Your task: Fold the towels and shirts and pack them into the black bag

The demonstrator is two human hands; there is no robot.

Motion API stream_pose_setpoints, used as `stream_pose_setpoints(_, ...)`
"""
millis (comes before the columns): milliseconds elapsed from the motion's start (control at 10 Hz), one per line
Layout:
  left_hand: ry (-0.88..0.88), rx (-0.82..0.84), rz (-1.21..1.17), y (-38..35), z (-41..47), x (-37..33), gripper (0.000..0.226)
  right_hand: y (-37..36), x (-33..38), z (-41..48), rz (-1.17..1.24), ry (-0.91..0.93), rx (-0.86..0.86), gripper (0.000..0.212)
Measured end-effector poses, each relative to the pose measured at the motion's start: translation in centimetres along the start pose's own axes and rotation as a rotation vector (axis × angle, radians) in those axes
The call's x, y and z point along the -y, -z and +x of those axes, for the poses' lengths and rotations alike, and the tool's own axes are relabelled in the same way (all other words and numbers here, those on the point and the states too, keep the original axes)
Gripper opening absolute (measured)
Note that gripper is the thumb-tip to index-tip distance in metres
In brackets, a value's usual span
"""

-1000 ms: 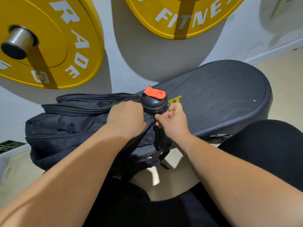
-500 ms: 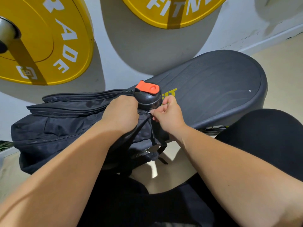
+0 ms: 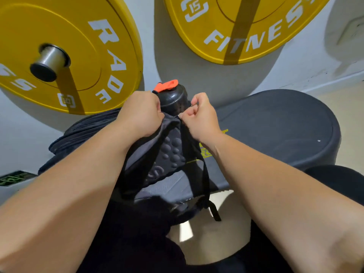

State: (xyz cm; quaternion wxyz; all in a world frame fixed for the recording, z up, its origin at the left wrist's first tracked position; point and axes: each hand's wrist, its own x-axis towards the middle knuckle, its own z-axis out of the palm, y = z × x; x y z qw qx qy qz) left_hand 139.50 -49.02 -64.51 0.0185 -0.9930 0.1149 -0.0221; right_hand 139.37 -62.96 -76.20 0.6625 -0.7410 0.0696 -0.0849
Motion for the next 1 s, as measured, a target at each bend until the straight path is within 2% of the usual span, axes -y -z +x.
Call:
stream_pose_setpoints(100, 0.042, 0.018, -0.044, -0.4, 1.0, 0.5, 0.020, 0.0, 0.8, 1.8, -0.081, 0.062, 0.056, 0.036)
stream_pose_setpoints(200, 0.104, 0.108, -0.120, -2.6, 1.4, 0.2, 0.028, 0.5, -0.8, 2.2, -0.168, 0.025, 0.066, 0.035)
stream_pose_setpoints(300, 0.143, 0.186, -0.173, -5.3, 1.8, -1.5, 0.024, 1.6, -3.3, 1.8, -0.230, -0.071, 0.022, 0.035)
stream_pose_setpoints(400, 0.145, 0.200, -0.178, -7.1, 1.7, -3.4, 0.010, 2.5, -5.0, 1.5, -0.283, -0.116, -0.015, 0.033)
stream_pose_setpoints(500, 0.156, 0.143, -0.197, -8.0, 1.6, -3.8, 0.010, 2.6, -5.2, 1.6, -0.308, -0.113, -0.030, 0.031)
stream_pose_setpoints(700, 0.104, 0.174, -0.239, -7.2, 0.6, -3.8, 0.024, 2.6, -4.8, 1.4, -0.331, -0.136, -0.032, 0.021)
stream_pose_setpoints(900, 0.065, 0.147, -0.367, -5.1, -1.8, -3.4, 0.023, 3.6, -3.3, 0.3, -0.241, -0.238, 0.113, 0.021)
stream_pose_setpoints(1000, 0.100, 0.067, -0.477, -3.2, -2.7, -3.4, 0.022, 3.8, -1.3, -0.4, -0.254, -0.199, 0.093, 0.017)
